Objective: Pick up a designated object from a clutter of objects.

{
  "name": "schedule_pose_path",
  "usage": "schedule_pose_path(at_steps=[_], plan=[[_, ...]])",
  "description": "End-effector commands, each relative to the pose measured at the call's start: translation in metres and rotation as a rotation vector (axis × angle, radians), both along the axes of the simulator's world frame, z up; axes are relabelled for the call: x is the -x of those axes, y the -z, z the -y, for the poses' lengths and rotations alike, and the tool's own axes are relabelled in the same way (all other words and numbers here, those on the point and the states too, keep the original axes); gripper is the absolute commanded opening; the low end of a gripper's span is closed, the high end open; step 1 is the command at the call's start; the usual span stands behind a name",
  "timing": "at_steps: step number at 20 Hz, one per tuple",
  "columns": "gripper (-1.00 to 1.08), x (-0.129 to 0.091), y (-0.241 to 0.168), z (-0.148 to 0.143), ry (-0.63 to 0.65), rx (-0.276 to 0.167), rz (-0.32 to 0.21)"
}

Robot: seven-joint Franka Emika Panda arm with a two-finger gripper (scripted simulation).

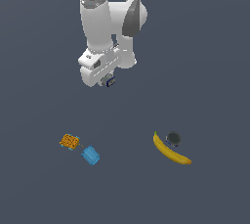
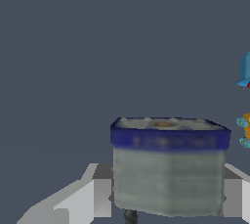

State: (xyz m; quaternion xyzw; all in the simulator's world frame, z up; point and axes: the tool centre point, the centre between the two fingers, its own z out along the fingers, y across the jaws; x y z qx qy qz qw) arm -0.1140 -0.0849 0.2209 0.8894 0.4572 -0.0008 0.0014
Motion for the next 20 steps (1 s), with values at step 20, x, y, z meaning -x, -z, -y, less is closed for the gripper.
schedule_pose_path(at_steps=[20], plan=[[-1.00, -0.034, -0.183, -0.012, -0.002, -0.002, 0.000]])
